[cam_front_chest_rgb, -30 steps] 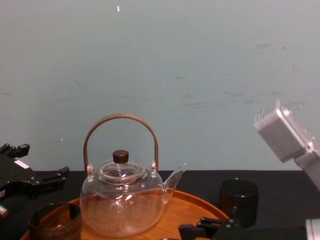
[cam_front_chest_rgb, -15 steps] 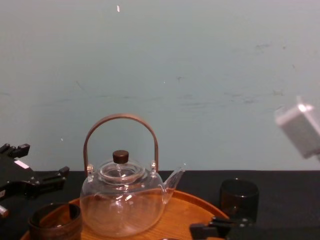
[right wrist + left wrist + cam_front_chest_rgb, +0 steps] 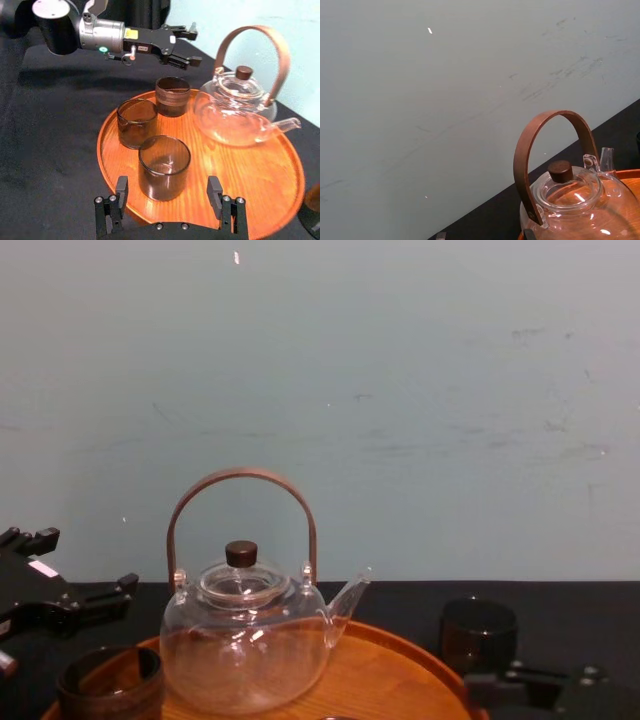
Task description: Pick up the glass from the table and place it on the tray.
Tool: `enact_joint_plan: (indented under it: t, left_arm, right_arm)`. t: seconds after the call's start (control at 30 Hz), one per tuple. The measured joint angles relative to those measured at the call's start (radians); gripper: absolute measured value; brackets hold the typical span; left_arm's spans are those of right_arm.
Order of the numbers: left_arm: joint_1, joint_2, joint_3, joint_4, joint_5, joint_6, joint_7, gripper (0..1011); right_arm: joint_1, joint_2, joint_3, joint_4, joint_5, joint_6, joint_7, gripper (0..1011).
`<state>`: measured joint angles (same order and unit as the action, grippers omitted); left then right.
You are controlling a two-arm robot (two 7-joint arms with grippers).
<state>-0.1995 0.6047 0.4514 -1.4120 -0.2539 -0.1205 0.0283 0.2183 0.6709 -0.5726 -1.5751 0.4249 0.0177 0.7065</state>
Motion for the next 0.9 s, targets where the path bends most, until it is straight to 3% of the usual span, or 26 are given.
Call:
enact_joint_plan:
  t: [0.13,0.4,0.6,0.9]
  left_arm:
    - [0.000,0.000,0.000,0.000,0.000,0.000,0.000,1001]
    - [0.000,0.000,0.000,0.000,0.000,0.000,0.000,1001]
    - [0.000,0.000,0.000,0.000,0.000,0.000,0.000,1001]
    - [0.000,0.000,0.000,0.000,0.000,0.000,0.000,1001]
  right_arm:
    - [-0.039,0.030,0.039,-0.022,0.023,-0.014,-0.023,1003]
    - [-0.099,0.044,0.122,-0.040,0.054,-0.003,-0.114,1003]
    - [-0.123,0.025,0.178,-0.039,0.064,0.031,-0.191,1002]
    - [-0.117,-0.019,0.224,-0.016,0.066,0.098,-0.268,1002]
